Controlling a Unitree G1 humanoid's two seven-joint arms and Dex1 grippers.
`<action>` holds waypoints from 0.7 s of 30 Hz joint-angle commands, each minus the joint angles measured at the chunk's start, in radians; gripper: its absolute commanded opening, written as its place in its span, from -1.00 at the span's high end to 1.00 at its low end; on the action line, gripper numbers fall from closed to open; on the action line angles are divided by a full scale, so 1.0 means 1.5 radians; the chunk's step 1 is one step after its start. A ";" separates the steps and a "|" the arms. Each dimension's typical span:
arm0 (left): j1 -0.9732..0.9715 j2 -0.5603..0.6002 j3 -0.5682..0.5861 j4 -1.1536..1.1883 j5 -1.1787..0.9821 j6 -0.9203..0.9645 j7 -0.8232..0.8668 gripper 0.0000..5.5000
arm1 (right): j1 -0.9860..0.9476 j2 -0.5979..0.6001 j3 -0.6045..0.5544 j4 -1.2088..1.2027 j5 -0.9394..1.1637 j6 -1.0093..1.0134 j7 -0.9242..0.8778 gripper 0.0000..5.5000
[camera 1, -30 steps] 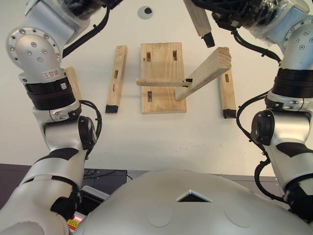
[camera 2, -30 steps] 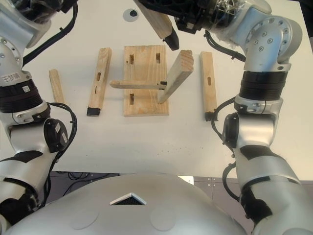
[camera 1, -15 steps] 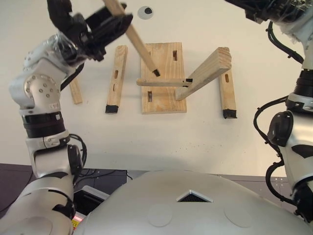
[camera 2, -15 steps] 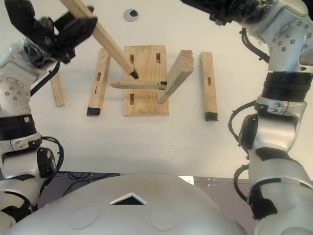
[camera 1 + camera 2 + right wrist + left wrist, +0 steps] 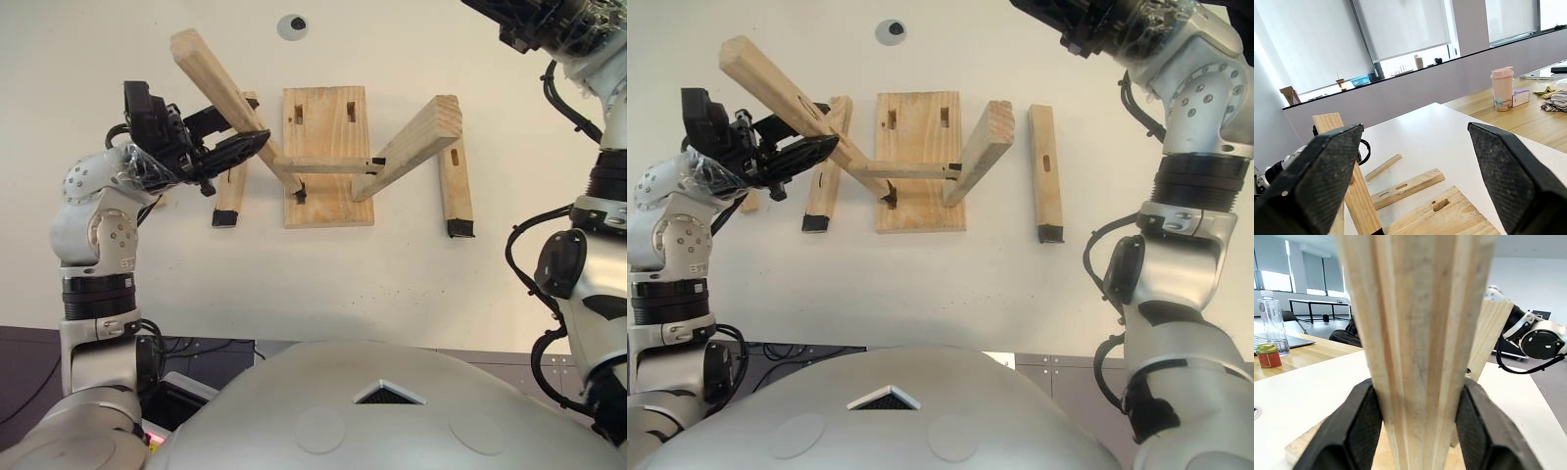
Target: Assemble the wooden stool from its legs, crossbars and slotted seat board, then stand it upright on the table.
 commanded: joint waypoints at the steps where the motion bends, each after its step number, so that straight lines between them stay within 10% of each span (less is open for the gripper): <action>1: 0.033 0.056 -0.031 0.040 0.073 -0.008 -0.032 0.27 | 0.001 -0.009 0.002 0.008 -0.015 -0.019 -0.008 -0.43; 21: -0.021 0.172 -0.060 0.072 0.078 -0.013 -0.137 0.27 | 0.036 0.002 0.020 -0.012 -0.028 -0.044 -0.021 -0.43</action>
